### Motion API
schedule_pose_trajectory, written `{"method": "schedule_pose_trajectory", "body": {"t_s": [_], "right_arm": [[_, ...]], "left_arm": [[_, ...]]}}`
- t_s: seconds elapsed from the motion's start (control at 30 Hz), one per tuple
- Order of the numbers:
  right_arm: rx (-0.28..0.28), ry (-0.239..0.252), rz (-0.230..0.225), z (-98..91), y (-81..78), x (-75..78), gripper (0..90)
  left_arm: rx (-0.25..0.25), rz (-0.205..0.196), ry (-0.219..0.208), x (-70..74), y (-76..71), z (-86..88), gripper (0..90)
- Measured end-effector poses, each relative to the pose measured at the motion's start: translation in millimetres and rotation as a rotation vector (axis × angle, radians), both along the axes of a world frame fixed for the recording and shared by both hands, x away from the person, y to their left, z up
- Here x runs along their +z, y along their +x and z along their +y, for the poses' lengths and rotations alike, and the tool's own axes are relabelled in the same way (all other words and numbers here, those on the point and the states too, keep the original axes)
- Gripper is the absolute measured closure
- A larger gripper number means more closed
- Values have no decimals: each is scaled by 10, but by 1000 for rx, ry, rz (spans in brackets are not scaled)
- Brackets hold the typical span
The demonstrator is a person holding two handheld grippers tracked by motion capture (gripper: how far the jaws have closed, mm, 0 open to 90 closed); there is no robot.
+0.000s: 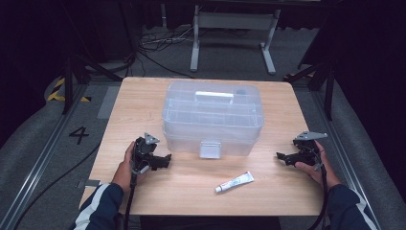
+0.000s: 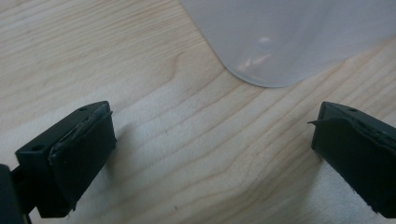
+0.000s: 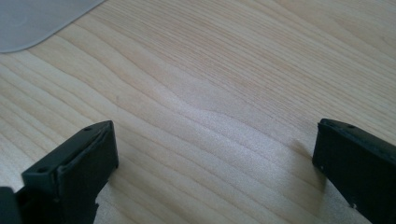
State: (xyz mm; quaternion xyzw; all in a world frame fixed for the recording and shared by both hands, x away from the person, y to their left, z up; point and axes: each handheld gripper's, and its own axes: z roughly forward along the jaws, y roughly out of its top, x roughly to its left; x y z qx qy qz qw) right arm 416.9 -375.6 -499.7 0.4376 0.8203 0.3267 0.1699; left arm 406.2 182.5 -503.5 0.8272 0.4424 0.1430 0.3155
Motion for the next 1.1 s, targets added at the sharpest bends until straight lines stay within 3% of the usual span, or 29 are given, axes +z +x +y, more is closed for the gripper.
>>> {"method": "schedule_pose_trajectory", "body": {"t_s": [0.13,0.33,0.37,0.43,0.53,0.57,0.63,0.7,0.77,0.83,0.9,1.1], "right_arm": [[3,-1,5,-2,6,3,0],[2,-5,8,0,23,6,0],[1,-8,11,0,25,9,0],[0,-18,20,-2,35,21,3],[-9,-34,41,3,38,48,39],[1,-36,31,-2,26,88,211],[9,-28,26,-5,19,112,259],[12,-14,17,3,12,153,132],[35,-25,0,19,-8,196,229],[45,-24,-20,37,-28,233,153],[61,-12,-25,57,-42,291,195],[93,3,-91,140,-92,476,196]], "left_arm": [[-84,-5,1,-2,78,23,0],[-127,-1,-5,-3,71,67,1],[-172,0,-2,1,36,114,1],[-214,0,-3,2,-7,164,1],[-217,-2,-1,3,-28,186,1],[-215,0,-5,1,-38,188,1],[-216,-3,-2,3,-51,196,3],[-223,-4,-3,2,-62,204,4],[-226,-4,-3,2,-64,208,4],[-231,-3,-3,2,-62,212,4],[-237,-1,-10,-2,-63,217,3],[-247,-1,-7,1,-61,229,2]]}}
